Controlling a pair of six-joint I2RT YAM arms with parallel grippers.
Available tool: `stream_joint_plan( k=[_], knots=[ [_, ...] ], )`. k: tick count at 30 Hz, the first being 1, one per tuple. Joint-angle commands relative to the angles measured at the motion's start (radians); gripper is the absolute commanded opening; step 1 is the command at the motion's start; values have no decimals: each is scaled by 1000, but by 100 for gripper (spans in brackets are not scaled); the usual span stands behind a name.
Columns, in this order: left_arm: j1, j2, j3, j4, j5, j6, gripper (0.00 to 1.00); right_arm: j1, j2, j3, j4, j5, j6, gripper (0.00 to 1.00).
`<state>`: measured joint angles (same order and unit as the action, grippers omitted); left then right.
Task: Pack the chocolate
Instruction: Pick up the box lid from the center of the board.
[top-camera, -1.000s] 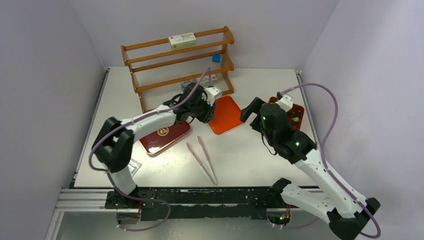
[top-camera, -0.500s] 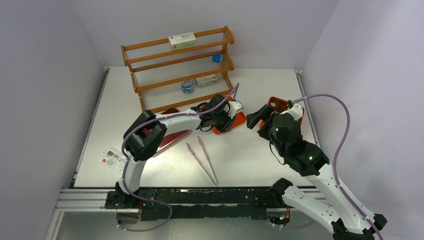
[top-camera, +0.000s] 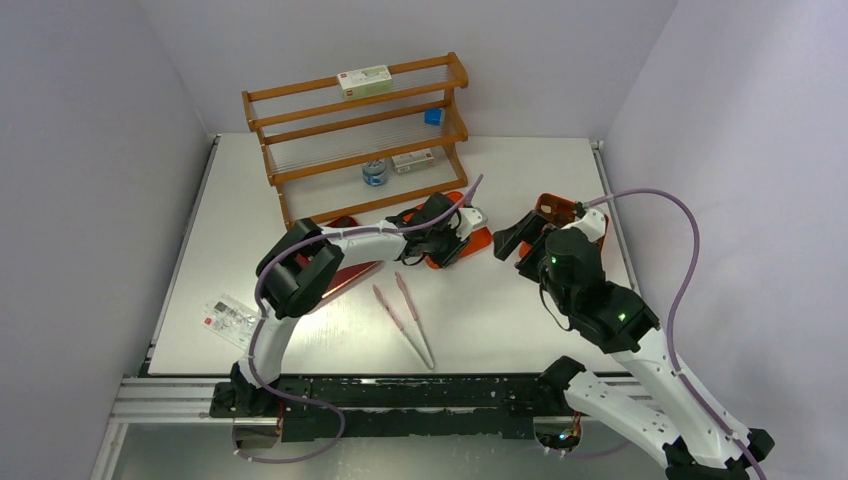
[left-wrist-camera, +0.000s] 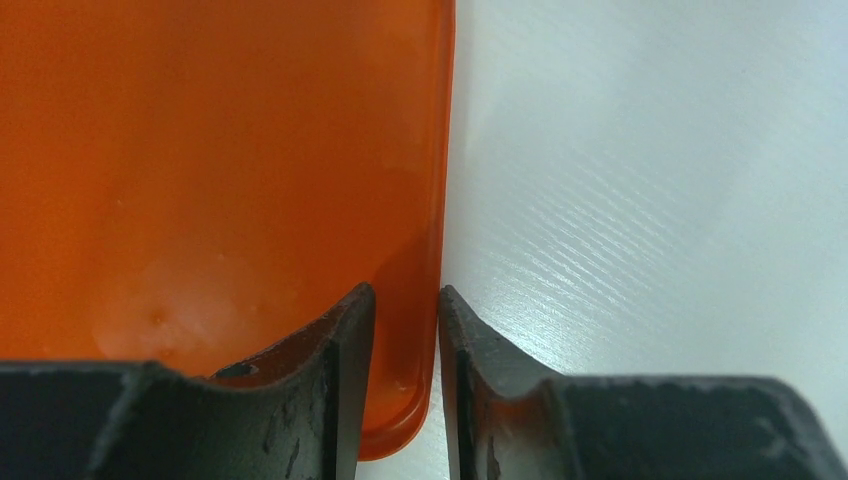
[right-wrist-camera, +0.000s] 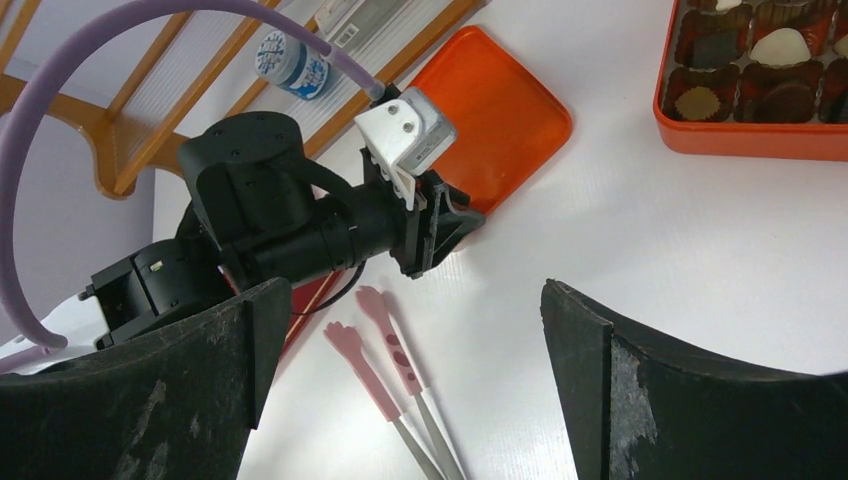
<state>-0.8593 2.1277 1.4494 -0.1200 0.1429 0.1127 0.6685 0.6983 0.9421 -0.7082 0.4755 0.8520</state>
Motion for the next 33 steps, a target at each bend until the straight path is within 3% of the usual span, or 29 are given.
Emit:
stream_joint_plan(
  k=[1,12,17,22,26,28,33],
  knots=[
    [-3,20,24,26,8,15,35,-7,3,2,-3,27,-5,100],
    [-4,39,-7,9,-24,17,30,-6,13,-14,20,11,-6,100],
    [-6,-37,-135,110,-30,-11,27,-6,28,16,23,9,-2,100],
    [-18,-57,-159,122,-75,0,21,-7,34,24,49,-3,0,100],
    [-21,-79,-166,94,-91,-4,10,-6,45,27,72,-9,-10,100],
    [-22,-102,-176,96,-104,-8,5,-6,64,47,82,3,-41,100],
    [-21,-175,-180,85,-123,-15,5,-6,140,189,16,99,-75,100]
  ],
)
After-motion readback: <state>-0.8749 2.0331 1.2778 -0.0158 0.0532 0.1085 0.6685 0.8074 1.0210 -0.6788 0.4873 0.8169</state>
